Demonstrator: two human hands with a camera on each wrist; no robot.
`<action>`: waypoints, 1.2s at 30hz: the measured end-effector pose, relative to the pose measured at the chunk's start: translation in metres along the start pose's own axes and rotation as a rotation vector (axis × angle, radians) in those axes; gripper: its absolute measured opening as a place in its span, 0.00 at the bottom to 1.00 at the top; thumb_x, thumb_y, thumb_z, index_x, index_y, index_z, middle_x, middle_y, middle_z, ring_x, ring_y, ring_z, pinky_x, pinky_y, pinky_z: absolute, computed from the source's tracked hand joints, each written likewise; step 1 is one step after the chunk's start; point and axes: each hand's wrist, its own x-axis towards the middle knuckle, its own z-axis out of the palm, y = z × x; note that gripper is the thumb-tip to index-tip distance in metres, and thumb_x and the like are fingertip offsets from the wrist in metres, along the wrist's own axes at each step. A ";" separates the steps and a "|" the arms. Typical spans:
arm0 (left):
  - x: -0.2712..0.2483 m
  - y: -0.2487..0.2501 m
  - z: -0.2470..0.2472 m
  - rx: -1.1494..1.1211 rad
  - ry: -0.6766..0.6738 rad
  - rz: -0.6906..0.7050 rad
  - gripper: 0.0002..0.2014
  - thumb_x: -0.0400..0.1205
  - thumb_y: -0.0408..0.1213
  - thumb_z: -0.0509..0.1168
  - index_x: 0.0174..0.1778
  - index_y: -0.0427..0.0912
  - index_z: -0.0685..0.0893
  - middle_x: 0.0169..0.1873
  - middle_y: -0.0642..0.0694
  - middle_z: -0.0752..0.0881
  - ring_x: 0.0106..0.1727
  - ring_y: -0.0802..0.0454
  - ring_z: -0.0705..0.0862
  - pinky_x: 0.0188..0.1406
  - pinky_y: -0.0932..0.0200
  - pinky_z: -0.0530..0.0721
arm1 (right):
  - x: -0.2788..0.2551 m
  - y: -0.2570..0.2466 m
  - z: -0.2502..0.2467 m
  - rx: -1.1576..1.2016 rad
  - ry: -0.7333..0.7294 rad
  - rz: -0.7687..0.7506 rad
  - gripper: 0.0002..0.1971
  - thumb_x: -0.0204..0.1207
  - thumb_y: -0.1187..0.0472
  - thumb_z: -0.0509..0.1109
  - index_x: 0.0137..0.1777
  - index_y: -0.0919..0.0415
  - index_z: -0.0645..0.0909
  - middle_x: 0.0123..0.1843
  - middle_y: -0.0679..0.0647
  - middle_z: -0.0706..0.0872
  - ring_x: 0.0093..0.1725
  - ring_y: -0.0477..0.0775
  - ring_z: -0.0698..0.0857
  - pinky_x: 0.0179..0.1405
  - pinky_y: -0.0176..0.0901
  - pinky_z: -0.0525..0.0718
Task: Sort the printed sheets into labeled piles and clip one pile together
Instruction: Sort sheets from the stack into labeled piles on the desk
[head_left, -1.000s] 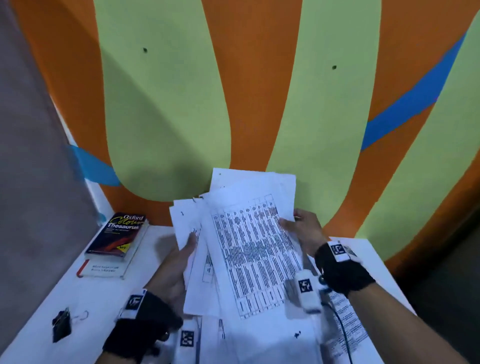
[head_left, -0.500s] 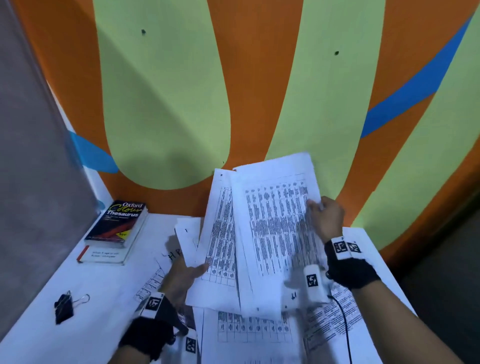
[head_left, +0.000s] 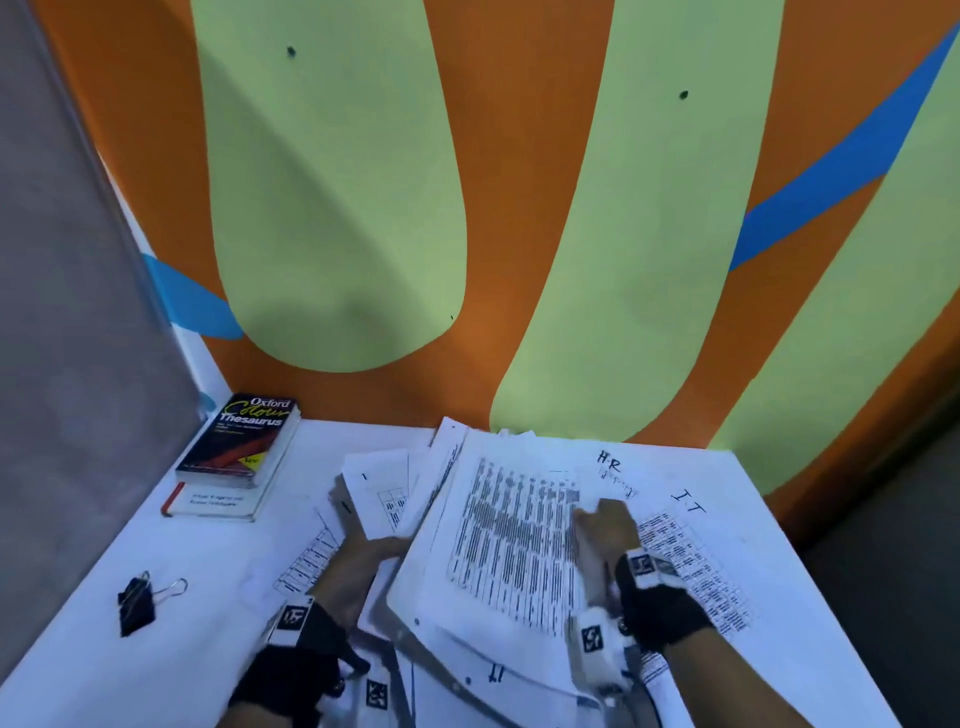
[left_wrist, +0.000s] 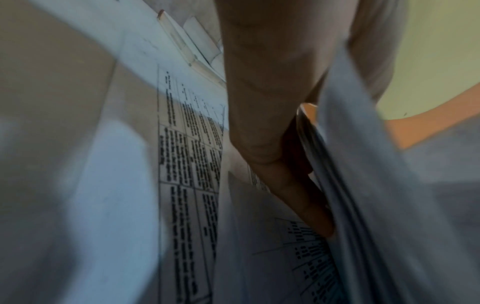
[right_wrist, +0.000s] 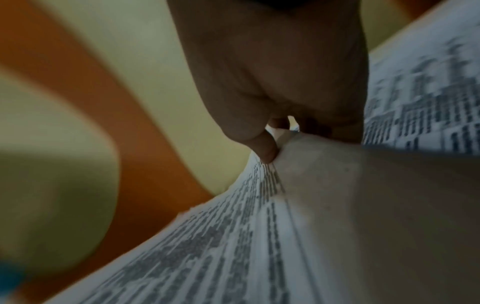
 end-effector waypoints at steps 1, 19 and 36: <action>0.002 -0.001 -0.002 -0.065 -0.034 -0.028 0.26 0.76 0.44 0.73 0.71 0.46 0.78 0.67 0.36 0.82 0.67 0.34 0.80 0.70 0.30 0.72 | -0.003 -0.004 0.006 -0.020 -0.008 -0.062 0.21 0.81 0.60 0.65 0.71 0.70 0.73 0.65 0.67 0.80 0.56 0.53 0.77 0.64 0.47 0.75; -0.031 0.113 0.075 0.424 -0.071 0.481 0.27 0.66 0.47 0.80 0.59 0.43 0.84 0.55 0.49 0.90 0.59 0.52 0.87 0.59 0.55 0.85 | -0.043 -0.080 -0.056 0.728 -0.324 -0.370 0.24 0.70 0.55 0.78 0.37 0.72 0.67 0.26 0.60 0.72 0.24 0.54 0.78 0.29 0.33 0.74; 0.023 0.116 0.121 0.319 0.212 0.722 0.38 0.67 0.26 0.78 0.72 0.41 0.69 0.62 0.41 0.84 0.60 0.45 0.86 0.61 0.44 0.84 | -0.035 -0.092 -0.088 0.789 0.145 -0.655 0.37 0.69 0.86 0.64 0.76 0.63 0.61 0.67 0.60 0.80 0.52 0.33 0.85 0.46 0.26 0.83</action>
